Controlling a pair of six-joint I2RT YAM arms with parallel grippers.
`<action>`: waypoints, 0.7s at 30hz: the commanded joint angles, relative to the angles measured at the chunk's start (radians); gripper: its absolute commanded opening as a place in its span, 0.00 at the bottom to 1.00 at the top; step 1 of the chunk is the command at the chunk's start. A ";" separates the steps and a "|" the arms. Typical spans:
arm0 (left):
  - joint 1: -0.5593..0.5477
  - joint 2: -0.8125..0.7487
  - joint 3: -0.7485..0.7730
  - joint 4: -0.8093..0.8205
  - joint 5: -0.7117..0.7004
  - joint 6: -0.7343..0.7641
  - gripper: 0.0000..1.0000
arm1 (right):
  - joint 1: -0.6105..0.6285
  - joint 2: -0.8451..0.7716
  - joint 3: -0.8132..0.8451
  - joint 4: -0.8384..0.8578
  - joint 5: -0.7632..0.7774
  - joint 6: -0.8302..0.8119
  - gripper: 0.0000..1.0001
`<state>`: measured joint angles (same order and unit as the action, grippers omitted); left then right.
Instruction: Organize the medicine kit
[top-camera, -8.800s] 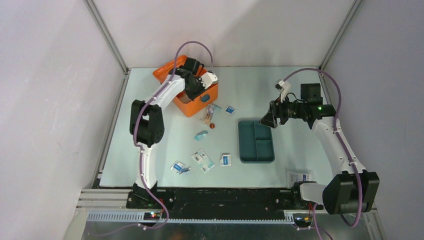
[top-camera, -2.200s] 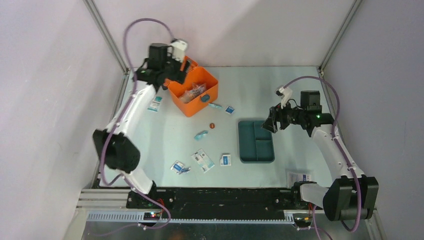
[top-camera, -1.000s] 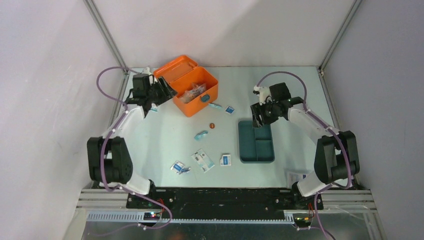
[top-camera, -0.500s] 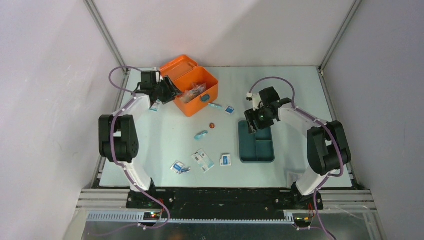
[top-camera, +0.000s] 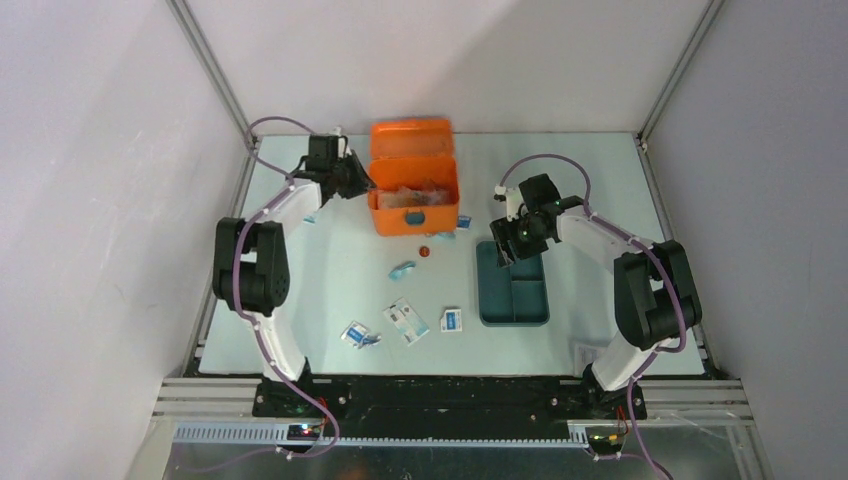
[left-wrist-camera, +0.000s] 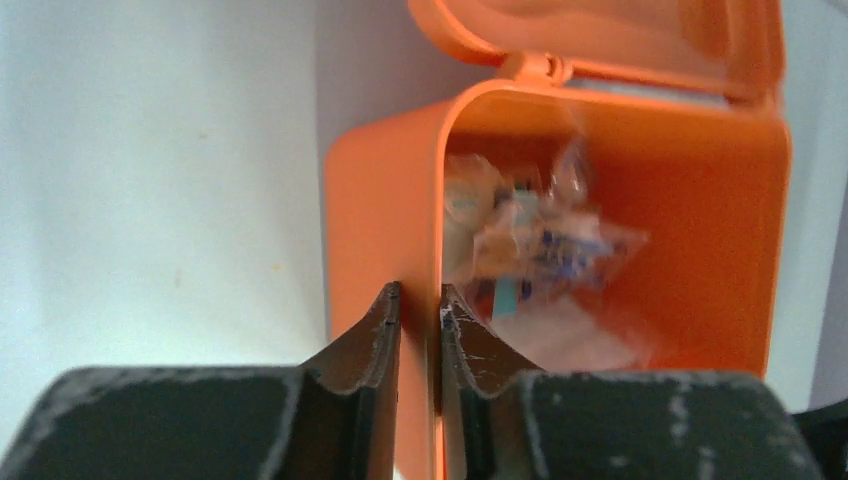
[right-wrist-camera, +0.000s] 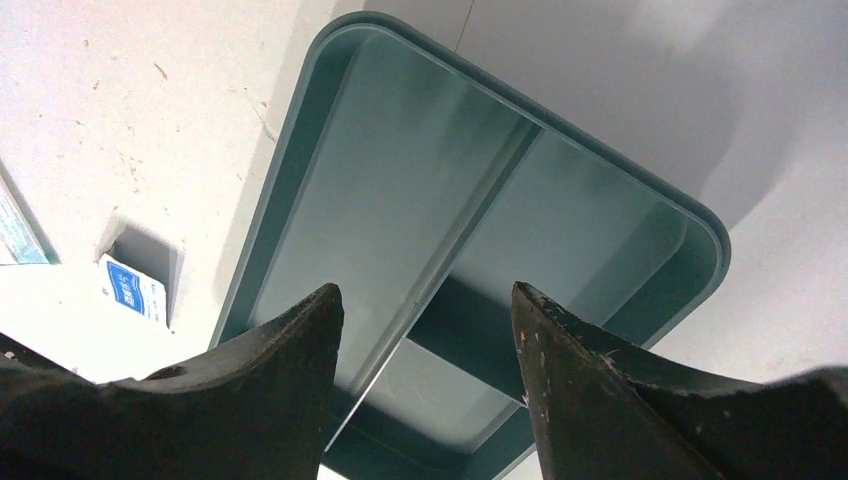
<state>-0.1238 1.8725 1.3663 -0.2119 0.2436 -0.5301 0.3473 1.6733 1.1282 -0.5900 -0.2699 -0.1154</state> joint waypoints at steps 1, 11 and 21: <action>-0.078 0.023 0.032 -0.041 0.007 0.081 0.18 | -0.005 -0.046 0.008 0.018 -0.011 0.001 0.67; -0.138 0.030 0.041 -0.048 0.025 0.064 0.17 | -0.025 -0.126 -0.037 0.037 -0.005 -0.007 0.67; -0.134 0.004 0.061 -0.049 -0.062 0.015 0.00 | -0.045 -0.137 -0.059 0.051 -0.019 0.008 0.66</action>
<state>-0.2569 1.8801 1.3838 -0.2272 0.2337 -0.4873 0.3012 1.5517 1.0748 -0.5659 -0.2749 -0.1150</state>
